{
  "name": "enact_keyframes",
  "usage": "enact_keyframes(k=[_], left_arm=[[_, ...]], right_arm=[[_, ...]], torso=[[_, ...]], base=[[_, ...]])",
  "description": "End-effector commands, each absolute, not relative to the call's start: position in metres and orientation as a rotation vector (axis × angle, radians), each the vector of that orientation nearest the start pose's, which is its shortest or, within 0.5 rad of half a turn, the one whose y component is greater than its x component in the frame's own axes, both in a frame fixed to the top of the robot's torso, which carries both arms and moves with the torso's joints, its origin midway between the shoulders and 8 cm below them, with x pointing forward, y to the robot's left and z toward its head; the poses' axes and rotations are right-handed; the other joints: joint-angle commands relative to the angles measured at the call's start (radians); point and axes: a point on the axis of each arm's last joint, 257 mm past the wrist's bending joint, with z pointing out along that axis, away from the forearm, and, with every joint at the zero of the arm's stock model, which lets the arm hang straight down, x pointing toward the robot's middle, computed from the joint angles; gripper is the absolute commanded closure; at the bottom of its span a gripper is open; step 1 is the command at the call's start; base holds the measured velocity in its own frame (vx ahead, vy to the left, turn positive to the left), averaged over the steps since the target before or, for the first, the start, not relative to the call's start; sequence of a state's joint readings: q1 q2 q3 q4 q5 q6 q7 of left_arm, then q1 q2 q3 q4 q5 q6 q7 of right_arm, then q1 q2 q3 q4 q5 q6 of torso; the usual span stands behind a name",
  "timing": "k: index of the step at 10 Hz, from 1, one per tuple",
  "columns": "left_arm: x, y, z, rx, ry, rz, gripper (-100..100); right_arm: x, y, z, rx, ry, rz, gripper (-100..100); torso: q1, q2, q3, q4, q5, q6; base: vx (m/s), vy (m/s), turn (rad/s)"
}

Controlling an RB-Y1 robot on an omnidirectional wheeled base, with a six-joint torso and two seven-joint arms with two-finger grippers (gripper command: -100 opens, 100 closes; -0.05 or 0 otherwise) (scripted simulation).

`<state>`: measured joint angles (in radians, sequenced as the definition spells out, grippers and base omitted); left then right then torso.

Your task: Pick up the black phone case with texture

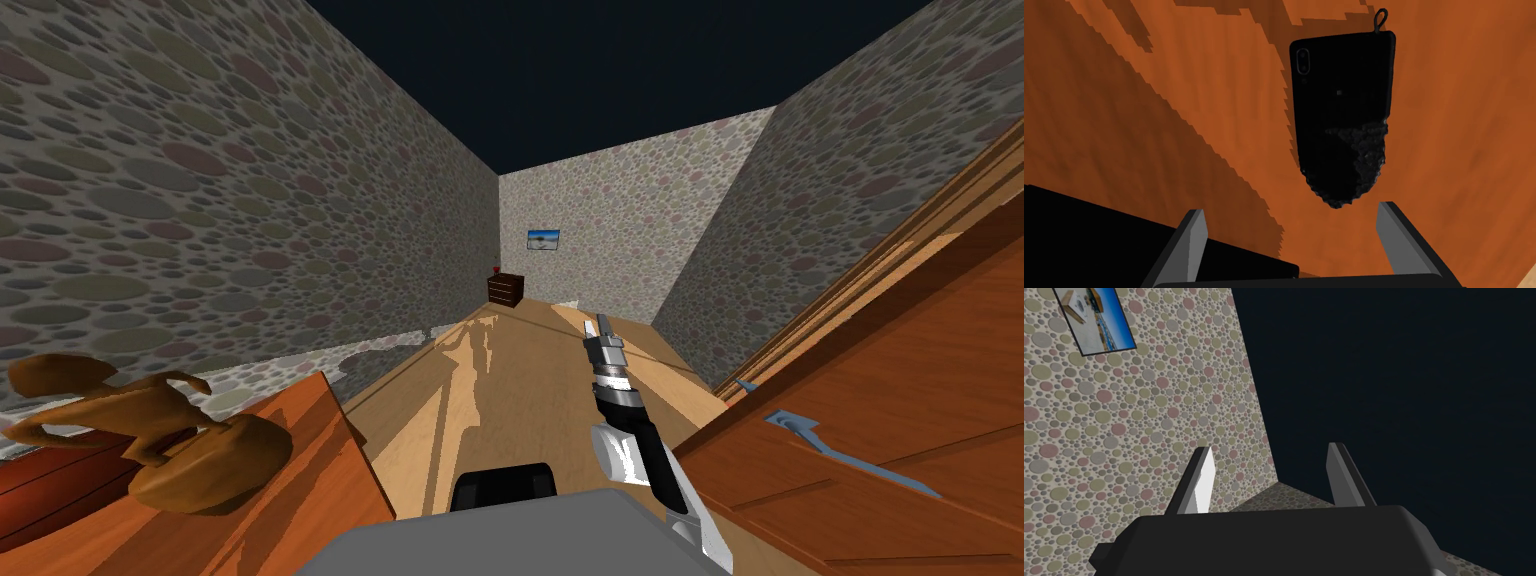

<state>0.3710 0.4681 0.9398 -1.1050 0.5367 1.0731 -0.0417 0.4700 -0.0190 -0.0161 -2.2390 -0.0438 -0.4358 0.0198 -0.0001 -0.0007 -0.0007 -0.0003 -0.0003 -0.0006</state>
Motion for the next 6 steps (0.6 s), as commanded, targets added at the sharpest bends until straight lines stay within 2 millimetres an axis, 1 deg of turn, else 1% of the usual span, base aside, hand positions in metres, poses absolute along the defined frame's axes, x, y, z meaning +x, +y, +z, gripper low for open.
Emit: enact_keyframes(k=[1,4,5,6], left_arm=[[-0.004,0.648,-0.486,-2.877,0.587,0.007,-100],[-0.021,0.623,-0.503,-2.990,0.525,0.010,-100],[-0.021,0.623,-0.503,-2.990,0.525,0.010,-100],[-0.025,0.615,-0.508,-3.021,0.510,0.009,-100]], right_arm=[[0.363,-0.289,0.004,0.726,0.657,1.288,0],[0.363,-0.289,0.004,0.726,0.657,1.288,0],[0.363,-0.289,0.004,0.726,0.657,1.288,0],[0.363,-0.289,0.004,0.726,0.657,1.288,0]], torso=[[0.000,0.000,0.000,0.000,0.000,0.000],[0.002,-0.002,-0.001,0.000,0.000,0.000],[0.001,-0.002,-0.001,0.000,0.000,0.000],[0.000,0.000,0.000,0.000,0.000,0.000]], base=[[0.040,0.020,-0.103],[0.055,0.036,-0.084],[0.030,0.020,-0.019],[0.018,0.016,-0.028]])
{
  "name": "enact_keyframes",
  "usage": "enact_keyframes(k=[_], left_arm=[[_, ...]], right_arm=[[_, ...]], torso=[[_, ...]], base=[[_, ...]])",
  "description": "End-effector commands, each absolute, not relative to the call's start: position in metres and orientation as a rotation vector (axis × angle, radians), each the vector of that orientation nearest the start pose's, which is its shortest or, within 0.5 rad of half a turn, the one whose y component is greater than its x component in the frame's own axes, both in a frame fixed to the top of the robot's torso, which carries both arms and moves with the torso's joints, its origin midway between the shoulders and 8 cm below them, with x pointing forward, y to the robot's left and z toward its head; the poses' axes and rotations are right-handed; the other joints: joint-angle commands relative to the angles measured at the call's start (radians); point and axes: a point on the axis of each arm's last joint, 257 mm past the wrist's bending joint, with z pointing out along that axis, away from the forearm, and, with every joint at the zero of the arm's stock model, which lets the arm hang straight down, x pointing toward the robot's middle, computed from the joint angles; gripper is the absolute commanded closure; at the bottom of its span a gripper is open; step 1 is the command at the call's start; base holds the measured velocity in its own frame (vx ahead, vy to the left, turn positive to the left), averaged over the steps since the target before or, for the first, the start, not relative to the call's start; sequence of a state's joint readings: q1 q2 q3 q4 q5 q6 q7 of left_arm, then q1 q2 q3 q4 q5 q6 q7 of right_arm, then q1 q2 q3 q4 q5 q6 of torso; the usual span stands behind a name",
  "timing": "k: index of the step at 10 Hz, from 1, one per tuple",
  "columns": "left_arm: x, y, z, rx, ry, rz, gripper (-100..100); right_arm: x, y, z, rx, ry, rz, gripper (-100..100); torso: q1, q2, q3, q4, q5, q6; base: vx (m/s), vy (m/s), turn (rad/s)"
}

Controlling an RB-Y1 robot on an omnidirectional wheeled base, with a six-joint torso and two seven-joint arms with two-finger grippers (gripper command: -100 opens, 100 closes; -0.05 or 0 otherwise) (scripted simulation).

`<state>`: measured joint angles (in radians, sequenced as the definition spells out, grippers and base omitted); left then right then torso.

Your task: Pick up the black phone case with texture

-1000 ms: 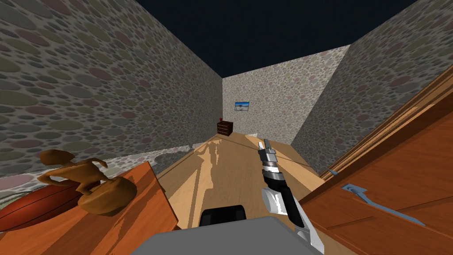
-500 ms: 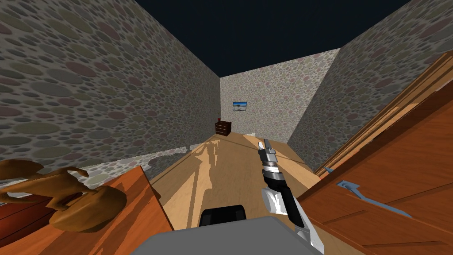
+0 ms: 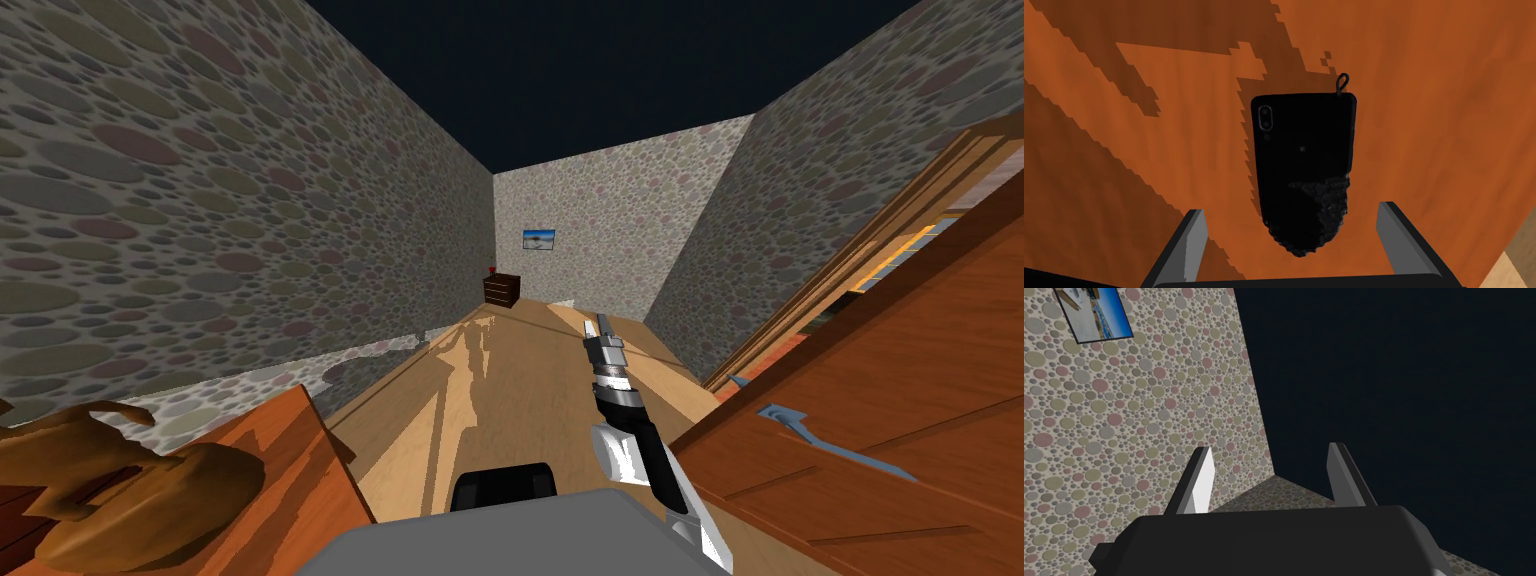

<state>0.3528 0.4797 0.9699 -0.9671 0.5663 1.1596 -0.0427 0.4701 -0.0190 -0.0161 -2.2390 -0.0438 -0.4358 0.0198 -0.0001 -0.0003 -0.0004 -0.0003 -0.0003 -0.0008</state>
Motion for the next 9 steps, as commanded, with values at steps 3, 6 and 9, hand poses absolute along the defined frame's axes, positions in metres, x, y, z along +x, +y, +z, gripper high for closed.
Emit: enact_keyframes(k=[3,6,9], left_arm=[[-0.031,0.593,-0.522,-3.088,0.480,0.001,-100],[-0.031,0.589,-0.522,-3.093,0.479,-0.001,0],[-0.021,0.572,-0.546,-3.091,0.493,0.000,-100]], right_arm=[[0.363,-0.289,0.004,0.726,0.657,1.288,0],[0.363,-0.289,0.004,0.726,0.657,1.288,0],[0.363,-0.289,0.004,0.726,0.657,1.288,0]], torso=[[0.001,0.000,0.000,0.000,0.000,0.000],[0.000,0.000,0.000,0.000,0.000,0.000],[0.002,0.002,0.001,0.000,0.000,0.000]], base=[[0.029,0.039,-0.047],[0.015,0.024,-0.011],[-0.007,0.047,0.026]])
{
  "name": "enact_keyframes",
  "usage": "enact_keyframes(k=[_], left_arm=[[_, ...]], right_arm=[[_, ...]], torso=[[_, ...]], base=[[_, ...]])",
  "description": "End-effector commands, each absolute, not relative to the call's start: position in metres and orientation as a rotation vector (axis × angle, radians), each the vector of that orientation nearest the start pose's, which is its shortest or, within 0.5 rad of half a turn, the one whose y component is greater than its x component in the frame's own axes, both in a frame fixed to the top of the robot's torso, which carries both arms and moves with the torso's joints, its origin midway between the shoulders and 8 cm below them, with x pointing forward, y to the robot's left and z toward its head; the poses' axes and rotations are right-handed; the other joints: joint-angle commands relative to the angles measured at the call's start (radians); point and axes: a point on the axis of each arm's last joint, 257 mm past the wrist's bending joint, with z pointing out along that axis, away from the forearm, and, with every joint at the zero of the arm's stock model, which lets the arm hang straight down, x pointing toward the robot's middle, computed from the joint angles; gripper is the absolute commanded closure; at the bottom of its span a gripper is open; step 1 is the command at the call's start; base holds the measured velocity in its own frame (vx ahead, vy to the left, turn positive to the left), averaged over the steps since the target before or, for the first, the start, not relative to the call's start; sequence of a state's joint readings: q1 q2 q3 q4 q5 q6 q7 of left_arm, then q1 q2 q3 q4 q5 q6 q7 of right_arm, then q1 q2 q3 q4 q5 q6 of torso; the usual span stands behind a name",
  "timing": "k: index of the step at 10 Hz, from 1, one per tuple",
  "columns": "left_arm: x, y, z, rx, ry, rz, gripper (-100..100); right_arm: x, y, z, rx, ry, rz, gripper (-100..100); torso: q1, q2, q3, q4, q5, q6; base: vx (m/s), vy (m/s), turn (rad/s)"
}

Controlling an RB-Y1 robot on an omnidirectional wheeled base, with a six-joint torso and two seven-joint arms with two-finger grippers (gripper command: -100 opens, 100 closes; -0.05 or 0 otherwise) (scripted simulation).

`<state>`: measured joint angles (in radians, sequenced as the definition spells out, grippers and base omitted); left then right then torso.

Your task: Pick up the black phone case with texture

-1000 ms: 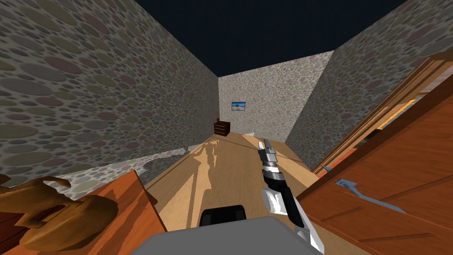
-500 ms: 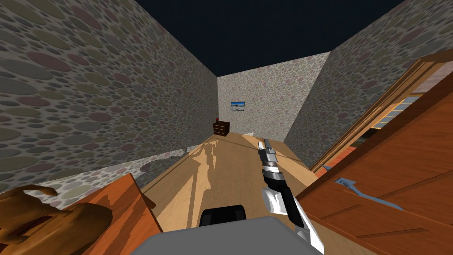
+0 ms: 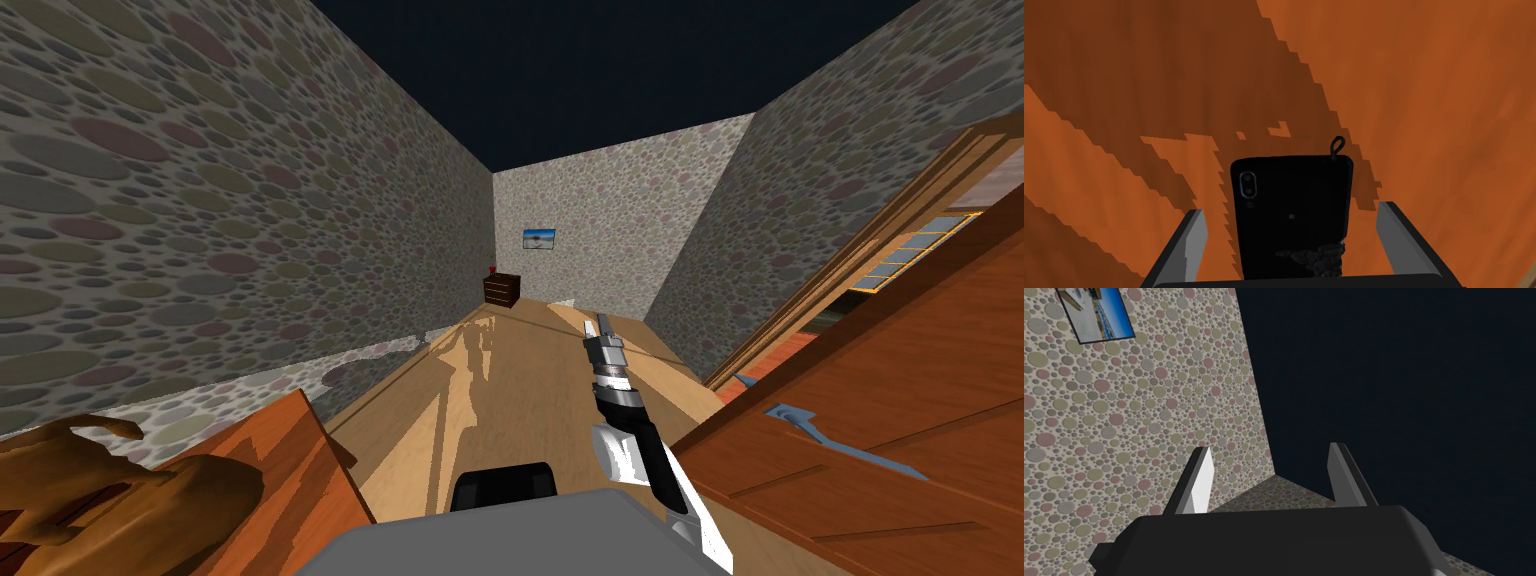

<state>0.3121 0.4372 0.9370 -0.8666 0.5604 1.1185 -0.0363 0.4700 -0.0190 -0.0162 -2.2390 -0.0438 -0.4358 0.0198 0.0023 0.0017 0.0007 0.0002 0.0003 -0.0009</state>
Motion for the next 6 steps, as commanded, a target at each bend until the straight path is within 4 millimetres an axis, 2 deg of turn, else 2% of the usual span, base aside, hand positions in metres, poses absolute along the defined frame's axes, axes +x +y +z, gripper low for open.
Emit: enact_keyframes(k=[1,2,6], left_arm=[[-0.0215,0.5749,-0.5432,-3.095,0.492,0.000,-100],[-0.0208,0.5750,-0.5442,-3.092,0.491,0.000,100],[-0.0215,0.5736,-0.5446,-3.096,0.492,0.001,100]], right_arm=[[0.3631,-0.2888,0.0039,0.726,0.657,1.288,0],[0.3631,-0.2888,0.0039,0.726,0.657,1.288,0],[0.3631,-0.2888,0.0039,0.726,0.657,1.288,0]], torso=[[0.000,0.000,0.000,0.000,0.000,0.000],[-0.002,0.000,0.000,0.000,0.000,0.000],[-0.001,0.000,0.000,0.000,0.000,0.000]], base=[[-0.004,0.024,-0.001],[0.000,0.000,0.000],[0.000,0.000,0.000]])
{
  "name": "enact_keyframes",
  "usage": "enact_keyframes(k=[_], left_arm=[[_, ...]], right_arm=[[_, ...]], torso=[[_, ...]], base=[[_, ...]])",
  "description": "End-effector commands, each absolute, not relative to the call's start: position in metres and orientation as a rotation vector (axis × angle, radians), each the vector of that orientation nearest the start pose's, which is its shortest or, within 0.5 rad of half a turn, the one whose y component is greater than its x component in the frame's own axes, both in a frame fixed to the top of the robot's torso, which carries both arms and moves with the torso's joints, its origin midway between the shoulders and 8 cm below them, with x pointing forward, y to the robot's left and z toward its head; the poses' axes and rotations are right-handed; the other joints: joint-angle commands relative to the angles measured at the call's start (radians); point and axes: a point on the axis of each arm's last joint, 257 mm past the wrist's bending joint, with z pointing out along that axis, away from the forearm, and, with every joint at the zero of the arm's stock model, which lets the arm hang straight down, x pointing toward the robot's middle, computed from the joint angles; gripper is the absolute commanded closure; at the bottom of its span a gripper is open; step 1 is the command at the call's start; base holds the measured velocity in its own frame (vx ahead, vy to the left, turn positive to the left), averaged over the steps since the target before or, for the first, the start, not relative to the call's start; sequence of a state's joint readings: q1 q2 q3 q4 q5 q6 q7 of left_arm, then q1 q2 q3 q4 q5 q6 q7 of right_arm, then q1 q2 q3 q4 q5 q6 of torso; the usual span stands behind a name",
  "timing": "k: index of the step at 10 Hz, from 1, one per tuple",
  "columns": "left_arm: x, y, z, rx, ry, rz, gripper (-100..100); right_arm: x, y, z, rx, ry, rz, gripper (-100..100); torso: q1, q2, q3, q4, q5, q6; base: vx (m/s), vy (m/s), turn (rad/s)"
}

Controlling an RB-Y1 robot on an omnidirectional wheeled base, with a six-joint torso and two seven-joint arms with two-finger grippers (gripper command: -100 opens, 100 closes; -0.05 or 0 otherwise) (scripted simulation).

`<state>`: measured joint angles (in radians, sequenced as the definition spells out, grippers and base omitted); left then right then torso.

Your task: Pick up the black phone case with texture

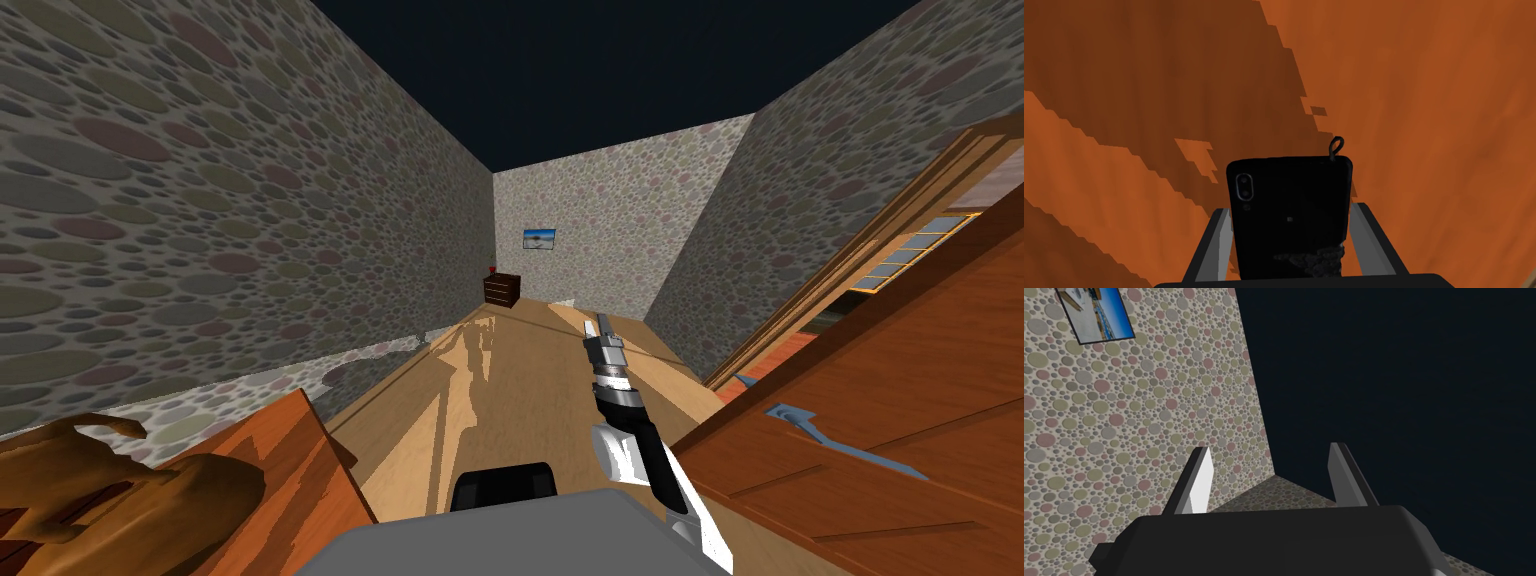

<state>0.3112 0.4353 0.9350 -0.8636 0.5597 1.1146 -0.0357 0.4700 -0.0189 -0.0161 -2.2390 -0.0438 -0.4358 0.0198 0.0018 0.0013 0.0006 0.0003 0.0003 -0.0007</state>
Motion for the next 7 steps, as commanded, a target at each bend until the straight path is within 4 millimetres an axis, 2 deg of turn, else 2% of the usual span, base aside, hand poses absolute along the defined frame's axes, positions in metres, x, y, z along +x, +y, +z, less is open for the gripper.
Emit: enact_keyframes(k=[1,2,5,6,7], left_arm=[[-0.022,0.574,-0.545,-3.096,0.491,0.001,0],[-0.025,0.578,-0.538,-3.092,0.488,-0.001,100],[-0.031,0.589,-0.522,-3.092,0.479,-0.001,100],[-0.030,0.588,-0.526,-3.090,0.481,-0.002,100],[-0.030,0.588,-0.525,-3.091,0.481,-0.001,0]], right_arm=[[0.363,-0.289,0.004,0.726,0.657,1.288,0],[0.363,-0.289,0.004,0.726,0.657,1.288,0],[0.363,-0.289,0.004,0.726,0.657,1.288,0],[0.363,-0.289,0.004,0.726,0.657,1.288,0],[0.363,-0.289,0.004,0.726,0.657,1.288,0]], torso=[[0.000,0.000,0.000,0.000,0.000,0.000],[0.000,0.000,0.000,0.000,0.000,0.000],[-0.003,0.000,0.000,0.000,-0.001,0.000],[-0.003,0.000,0.000,0.000,-0.001,0.000],[-0.002,0.000,0.000,0.000,-0.001,0.000]], base=[[0.000,0.000,0.000],[0.003,-0.020,-0.020],[0.005,-0.041,-0.017],[0.001,-0.014,0.000],[0.000,0.000,0.000]])
